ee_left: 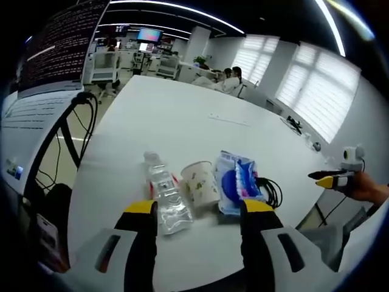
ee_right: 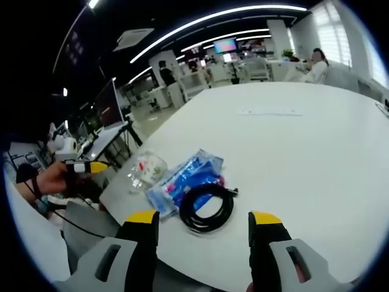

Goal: Arrange the tabletop items into an orderly group along one side of the table until the central work area is clear of visible clutter.

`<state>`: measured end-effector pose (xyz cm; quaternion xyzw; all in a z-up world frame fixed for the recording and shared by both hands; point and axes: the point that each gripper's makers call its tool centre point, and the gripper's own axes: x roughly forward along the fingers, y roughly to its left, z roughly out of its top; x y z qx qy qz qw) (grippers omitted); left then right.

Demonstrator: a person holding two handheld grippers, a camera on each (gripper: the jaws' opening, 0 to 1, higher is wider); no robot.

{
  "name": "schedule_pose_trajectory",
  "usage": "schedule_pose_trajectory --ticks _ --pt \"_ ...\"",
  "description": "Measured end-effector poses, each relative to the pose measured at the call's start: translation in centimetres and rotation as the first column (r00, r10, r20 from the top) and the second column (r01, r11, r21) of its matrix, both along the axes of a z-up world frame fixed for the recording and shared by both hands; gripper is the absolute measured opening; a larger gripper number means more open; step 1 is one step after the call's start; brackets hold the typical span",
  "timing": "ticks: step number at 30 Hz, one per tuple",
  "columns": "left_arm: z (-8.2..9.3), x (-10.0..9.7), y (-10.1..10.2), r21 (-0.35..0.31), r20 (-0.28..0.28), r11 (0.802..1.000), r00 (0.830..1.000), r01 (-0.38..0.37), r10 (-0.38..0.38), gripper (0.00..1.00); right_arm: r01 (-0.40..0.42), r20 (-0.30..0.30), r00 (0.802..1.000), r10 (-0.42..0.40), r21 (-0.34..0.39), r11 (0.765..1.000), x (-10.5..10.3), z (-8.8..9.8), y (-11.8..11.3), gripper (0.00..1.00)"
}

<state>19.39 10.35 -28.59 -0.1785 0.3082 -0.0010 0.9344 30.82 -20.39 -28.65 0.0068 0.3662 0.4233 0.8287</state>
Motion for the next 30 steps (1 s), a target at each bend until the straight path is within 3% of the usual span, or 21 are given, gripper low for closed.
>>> schedule_pose_trajectory --ticks 7,13,21,30 --pt "-0.6 0.3 0.1 -0.005 -0.014 1.000 1.000 -0.018 0.018 0.53 -0.009 0.003 1.000 0.009 0.006 1.000 0.3 0.1 0.4 0.60" --pt "-1.0 1.1 1.0 -0.055 -0.022 0.993 0.994 -0.109 0.108 0.51 -0.011 -0.003 1.000 0.011 0.007 1.000 0.3 -0.2 0.2 0.60" --pt "-3.2 1.5 2.6 -0.074 -0.123 0.963 0.961 -0.258 0.248 0.49 -0.011 -0.015 1.000 0.011 0.005 1.000 0.2 -0.5 0.2 0.59" --pt "-5.3 3.4 3.2 -0.088 -0.204 0.944 0.933 -0.319 0.296 0.46 -0.009 -0.025 1.000 0.009 0.005 1.000 0.1 -0.6 0.0 0.58"
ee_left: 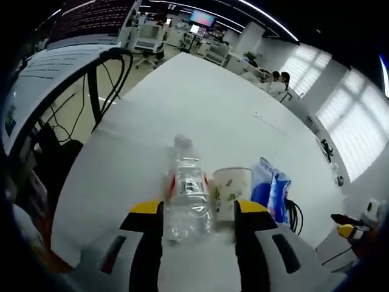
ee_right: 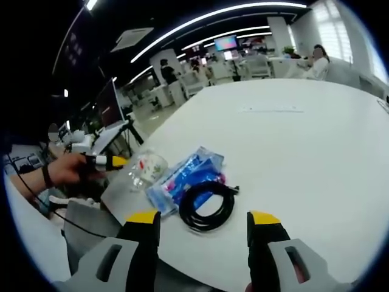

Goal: Arrange the tabletop items into an orderly group along one side of the table until the central work area is clear of visible clutter.

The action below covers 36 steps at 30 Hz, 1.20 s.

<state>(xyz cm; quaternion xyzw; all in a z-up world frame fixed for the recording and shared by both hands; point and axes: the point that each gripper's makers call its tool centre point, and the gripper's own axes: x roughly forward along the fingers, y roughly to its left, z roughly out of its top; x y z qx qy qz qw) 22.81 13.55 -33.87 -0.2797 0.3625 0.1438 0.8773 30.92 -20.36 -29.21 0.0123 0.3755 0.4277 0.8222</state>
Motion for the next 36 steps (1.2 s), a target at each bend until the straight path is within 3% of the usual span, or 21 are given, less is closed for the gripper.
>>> schedule_pose_trajectory --ticks 9,15,28,36 --pt "-1.8 1.6 1.0 0.013 -0.093 1.000 0.995 0.020 -0.018 0.45 0.008 -0.007 1.000 -0.008 -0.002 1.000 -0.1 -0.1 -0.5 0.58" --pt "-2.4 2.8 1.6 0.011 -0.126 0.999 0.991 0.034 -0.032 0.45 0.007 -0.010 1.000 -0.007 -0.006 1.000 -0.3 -0.2 -0.7 0.58" --pt "-5.1 4.4 1.3 0.027 -0.241 0.990 0.962 0.138 -0.127 0.46 0.001 -0.009 1.000 -0.001 -0.010 1.000 -0.2 0.0 -0.8 0.58" --pt "-6.1 4.8 2.0 0.034 -0.271 0.988 0.953 0.152 -0.137 0.47 -0.003 -0.013 1.000 0.003 -0.018 1.000 0.2 -0.1 -1.1 0.58"
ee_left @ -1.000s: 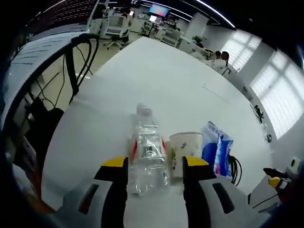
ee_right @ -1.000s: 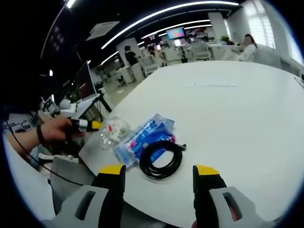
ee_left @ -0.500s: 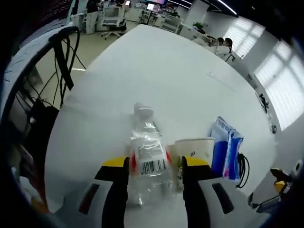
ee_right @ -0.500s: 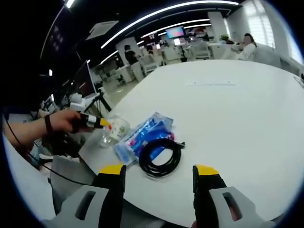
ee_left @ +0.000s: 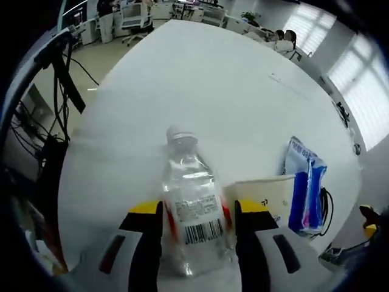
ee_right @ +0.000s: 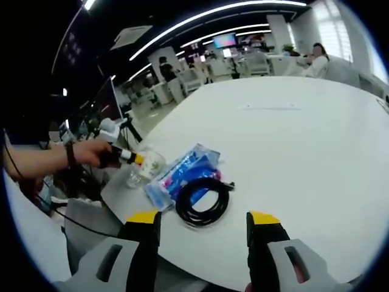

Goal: Arrange the tabletop items into an orderly group along one side of the table until the central work area is clear of visible clutter.

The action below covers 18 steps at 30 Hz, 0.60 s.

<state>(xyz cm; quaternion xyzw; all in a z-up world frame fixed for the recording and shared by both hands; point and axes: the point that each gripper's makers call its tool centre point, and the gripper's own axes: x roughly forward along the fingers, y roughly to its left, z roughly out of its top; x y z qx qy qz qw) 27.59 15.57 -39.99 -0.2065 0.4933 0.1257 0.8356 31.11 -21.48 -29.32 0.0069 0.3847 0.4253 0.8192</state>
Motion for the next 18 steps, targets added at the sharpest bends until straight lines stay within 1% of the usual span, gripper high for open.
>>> schedule_pose_trajectory --ticks 8,9,10,11,12,13,18 --pt "-0.9 0.3 -0.1 0.019 -0.019 0.998 0.998 0.055 -0.055 0.50 -0.012 -0.011 1.000 0.012 -0.010 1.000 0.0 -0.3 0.0 0.58" --pt "-0.9 0.6 -0.2 0.025 0.002 0.997 0.997 0.071 -0.071 0.48 -0.016 -0.013 1.000 0.016 -0.012 1.000 -0.1 -0.3 0.1 0.58" --pt "-0.8 1.5 0.0 0.046 0.053 0.996 0.996 0.074 -0.077 0.48 -0.018 -0.013 1.000 0.018 -0.013 1.000 -0.1 -0.3 0.2 0.57" --pt "-0.5 2.3 0.1 0.051 0.117 0.996 0.990 0.077 -0.083 0.47 -0.020 -0.012 1.000 0.020 -0.013 1.000 0.1 -0.4 0.2 0.57" --pt "-0.5 2.1 0.1 0.040 0.127 0.997 0.989 0.065 -0.070 0.46 -0.020 -0.012 1.000 0.020 -0.011 1.000 0.1 -0.4 0.3 0.57" --pt "-0.5 1.5 0.1 0.023 0.109 0.998 0.992 0.058 -0.060 0.45 -0.020 -0.013 1.000 0.020 -0.009 1.000 0.0 -0.4 0.3 0.57" --pt "-0.3 0.9 -0.3 0.018 0.119 0.997 0.990 0.074 -0.076 0.42 -0.020 -0.017 1.000 0.020 -0.004 1.000 -0.1 -0.4 0.6 0.57"
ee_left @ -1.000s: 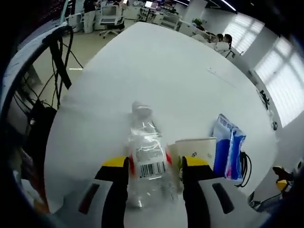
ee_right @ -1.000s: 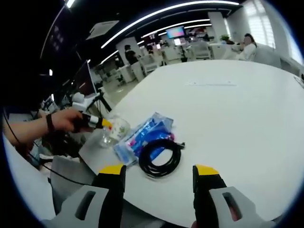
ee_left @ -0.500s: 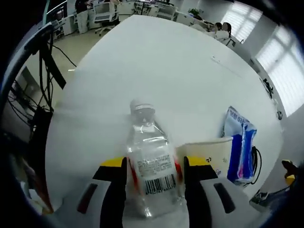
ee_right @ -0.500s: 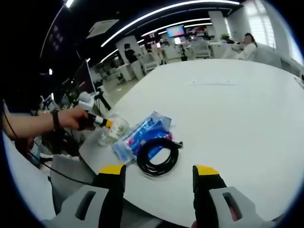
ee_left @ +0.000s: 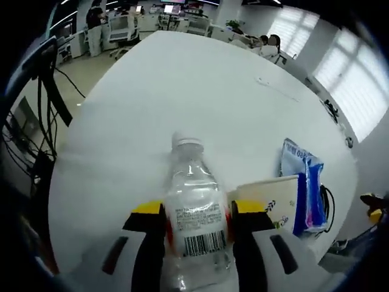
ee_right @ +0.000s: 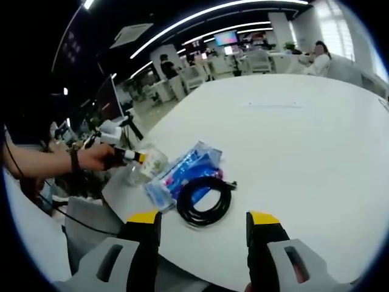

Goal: Arrange the tabletop items into an orderly group along one side of the table until the central work area is clear of visible clutter.

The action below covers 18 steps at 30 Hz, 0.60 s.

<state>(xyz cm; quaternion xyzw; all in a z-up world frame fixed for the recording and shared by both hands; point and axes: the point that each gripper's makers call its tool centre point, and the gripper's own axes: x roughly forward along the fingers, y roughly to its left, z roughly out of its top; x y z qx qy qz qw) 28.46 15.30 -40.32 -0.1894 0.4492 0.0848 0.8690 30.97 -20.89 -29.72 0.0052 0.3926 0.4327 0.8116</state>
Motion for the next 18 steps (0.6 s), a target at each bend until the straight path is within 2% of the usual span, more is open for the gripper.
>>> schedule_pose_trajectory --ticks 4,10,18 --pt "0.1 -0.5 -0.1 -0.008 0.001 1.000 1.000 -0.003 0.003 0.41 -0.014 -0.004 1.000 0.014 -0.004 1.000 -0.4 0.1 0.1 0.57" --pt "0.9 -0.8 -0.2 0.021 0.033 1.000 0.999 -0.007 0.006 0.40 -0.037 -0.001 0.999 0.037 -0.004 0.999 -0.3 0.0 0.5 0.57" --pt "2.1 -0.9 -0.4 0.028 0.075 0.999 0.997 -0.017 0.015 0.40 -0.046 0.000 0.999 0.046 -0.002 0.999 -0.2 -0.1 0.7 0.57"
